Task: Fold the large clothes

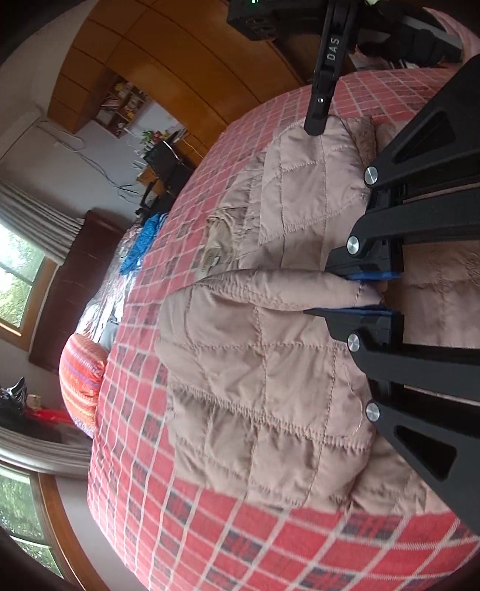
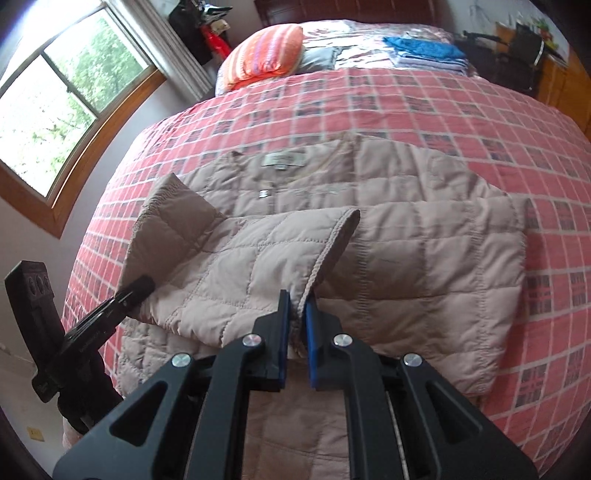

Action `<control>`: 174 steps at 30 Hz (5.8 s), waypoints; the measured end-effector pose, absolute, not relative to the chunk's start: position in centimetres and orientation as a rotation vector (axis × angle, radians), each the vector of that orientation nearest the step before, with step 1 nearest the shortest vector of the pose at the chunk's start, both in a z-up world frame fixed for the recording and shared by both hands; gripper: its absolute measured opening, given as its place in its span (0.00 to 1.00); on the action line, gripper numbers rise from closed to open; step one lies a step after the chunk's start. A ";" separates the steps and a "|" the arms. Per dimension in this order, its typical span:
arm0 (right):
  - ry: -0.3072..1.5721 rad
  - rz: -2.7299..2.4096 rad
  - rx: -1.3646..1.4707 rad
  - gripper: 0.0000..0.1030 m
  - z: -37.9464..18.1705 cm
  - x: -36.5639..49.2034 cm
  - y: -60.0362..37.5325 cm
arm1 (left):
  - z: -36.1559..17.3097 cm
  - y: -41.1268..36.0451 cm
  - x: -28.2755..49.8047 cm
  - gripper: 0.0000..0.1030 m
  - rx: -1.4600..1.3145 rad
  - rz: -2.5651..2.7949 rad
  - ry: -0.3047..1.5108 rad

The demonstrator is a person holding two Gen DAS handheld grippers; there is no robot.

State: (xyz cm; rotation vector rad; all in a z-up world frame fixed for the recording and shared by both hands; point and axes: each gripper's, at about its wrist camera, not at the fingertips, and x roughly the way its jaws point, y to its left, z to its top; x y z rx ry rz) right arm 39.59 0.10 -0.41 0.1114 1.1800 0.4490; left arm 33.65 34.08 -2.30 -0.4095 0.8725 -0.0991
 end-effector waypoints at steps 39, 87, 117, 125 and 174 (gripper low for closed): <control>1.285 0.319 0.215 0.13 -7.4 41.2 -6.5 | -6.1 39.8 32.3 0.47 -0.333 -0.034 0.985; 1.224 0.326 0.085 0.17 -8.5 38.5 -4.0 | -6.2 35.3 30.4 0.50 -0.076 0.053 0.943; 1.193 0.322 0.050 0.71 -5.4 6.8 -14.6 | -2.6 39.0 1.4 0.80 -0.008 0.129 0.995; 1.225 0.299 0.129 0.71 -6.6 5.5 -16.8 | -4.6 40.9 0.8 0.80 -0.211 0.032 1.043; 1.097 0.432 0.220 0.08 -3.2 6.7 -18.6 | 0.0 39.6 2.4 0.11 -0.206 -0.069 0.923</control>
